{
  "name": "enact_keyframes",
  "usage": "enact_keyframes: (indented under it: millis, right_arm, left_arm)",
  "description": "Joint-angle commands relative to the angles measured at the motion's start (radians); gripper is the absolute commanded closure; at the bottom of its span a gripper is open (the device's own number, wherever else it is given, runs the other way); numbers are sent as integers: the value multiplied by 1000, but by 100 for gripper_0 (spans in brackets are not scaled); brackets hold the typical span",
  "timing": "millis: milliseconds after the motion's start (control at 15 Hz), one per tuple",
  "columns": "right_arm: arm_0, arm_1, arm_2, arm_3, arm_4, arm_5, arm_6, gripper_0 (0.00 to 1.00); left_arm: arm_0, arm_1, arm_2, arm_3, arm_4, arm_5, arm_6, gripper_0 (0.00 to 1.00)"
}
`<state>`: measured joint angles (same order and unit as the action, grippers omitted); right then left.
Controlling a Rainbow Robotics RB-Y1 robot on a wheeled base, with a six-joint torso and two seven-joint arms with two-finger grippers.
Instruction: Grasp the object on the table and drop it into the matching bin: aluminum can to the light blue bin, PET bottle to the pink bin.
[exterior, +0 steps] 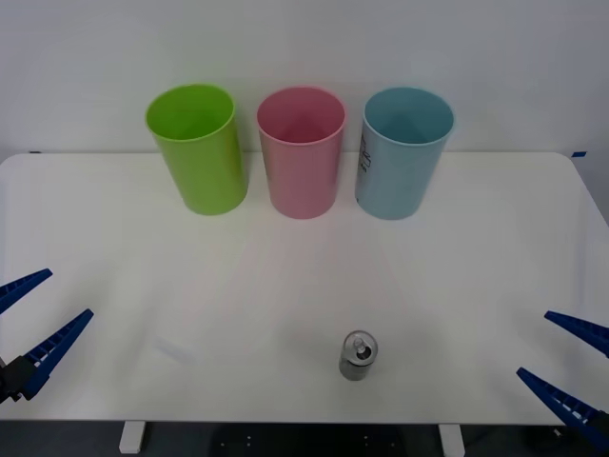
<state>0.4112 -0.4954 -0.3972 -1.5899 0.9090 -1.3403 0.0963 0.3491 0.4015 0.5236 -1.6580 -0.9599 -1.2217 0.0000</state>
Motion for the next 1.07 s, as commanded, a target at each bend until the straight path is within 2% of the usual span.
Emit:
enact_keyframes:
  millis: [67,733,1067]
  right_arm:
    - [-15,-17,47,42,1,1,112,0]
    - [-144,-23,261,212,16,55,359,0]
    - [-161,-23,363,217,17,118,376,0]
  left_arm:
    - [0,0,0,0,0,0,0,0]
    - [0,0,0,0,0,0,0,0]
    - [0,0,0,0,0,0,0,0]
